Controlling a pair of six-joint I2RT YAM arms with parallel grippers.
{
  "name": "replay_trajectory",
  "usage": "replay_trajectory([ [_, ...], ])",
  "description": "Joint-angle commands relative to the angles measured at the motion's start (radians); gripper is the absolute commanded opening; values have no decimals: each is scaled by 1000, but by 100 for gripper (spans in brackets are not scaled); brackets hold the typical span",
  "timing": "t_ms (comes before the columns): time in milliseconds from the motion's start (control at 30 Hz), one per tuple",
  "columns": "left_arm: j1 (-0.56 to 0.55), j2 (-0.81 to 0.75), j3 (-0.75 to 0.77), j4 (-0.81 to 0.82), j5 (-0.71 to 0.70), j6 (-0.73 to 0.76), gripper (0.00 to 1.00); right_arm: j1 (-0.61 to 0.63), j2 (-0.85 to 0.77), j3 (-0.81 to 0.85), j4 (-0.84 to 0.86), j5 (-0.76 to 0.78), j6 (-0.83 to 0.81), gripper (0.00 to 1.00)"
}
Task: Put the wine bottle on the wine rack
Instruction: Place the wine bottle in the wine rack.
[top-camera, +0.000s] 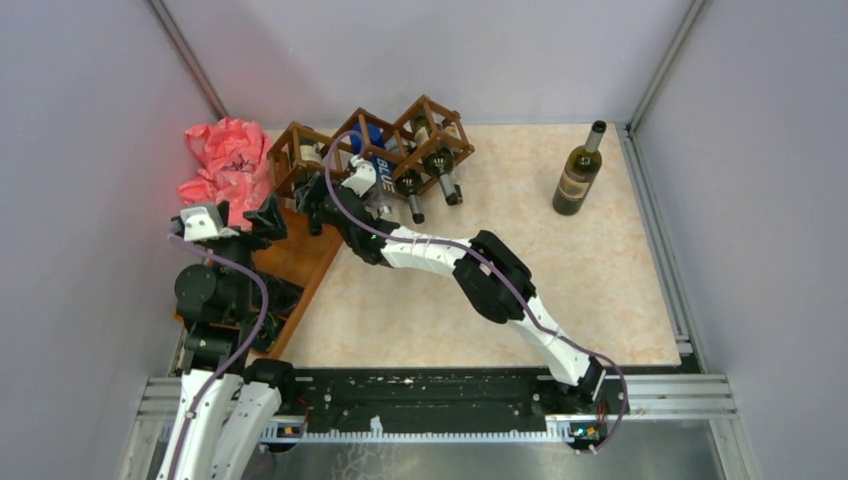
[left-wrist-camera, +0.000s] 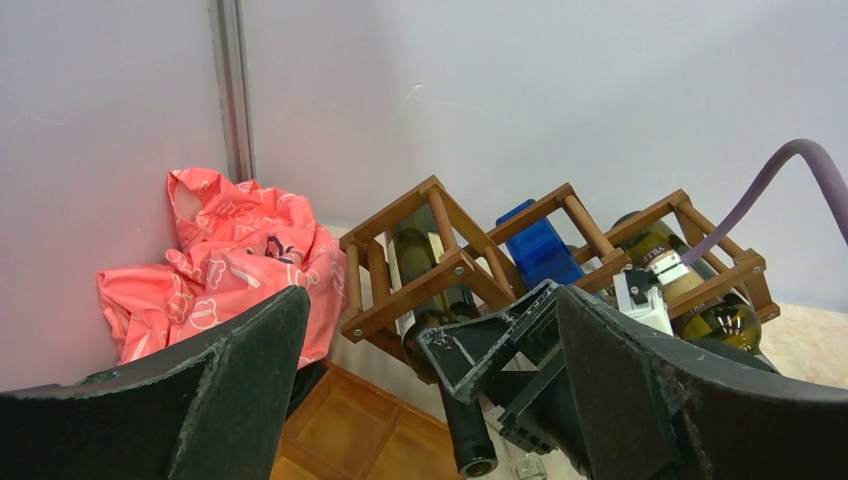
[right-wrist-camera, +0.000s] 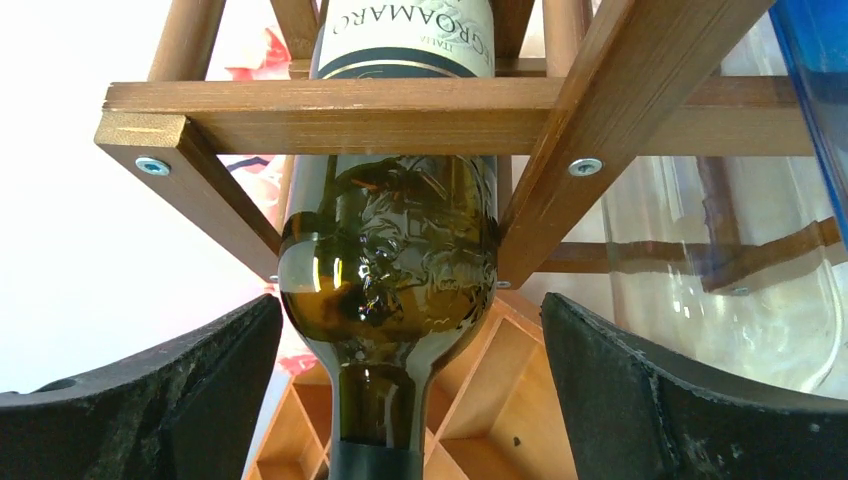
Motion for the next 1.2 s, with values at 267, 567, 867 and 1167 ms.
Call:
replay_trajectory([
  [267, 7, -31, -15, 46, -13, 11, 99, 39, -181, -198, 117, -29, -134, 98],
  [567, 7, -59, -30, 66, -8, 18, 99, 57, -359, -381, 140, -117, -261, 98],
  [867, 7, -59, -42, 88, 75, 34, 99, 11, -643, -602, 20, -466, -550, 98],
  [1167, 7, -36, 33, -27, 285, -99, 99, -72, -952, -591, -479, -639, -1170, 98],
])
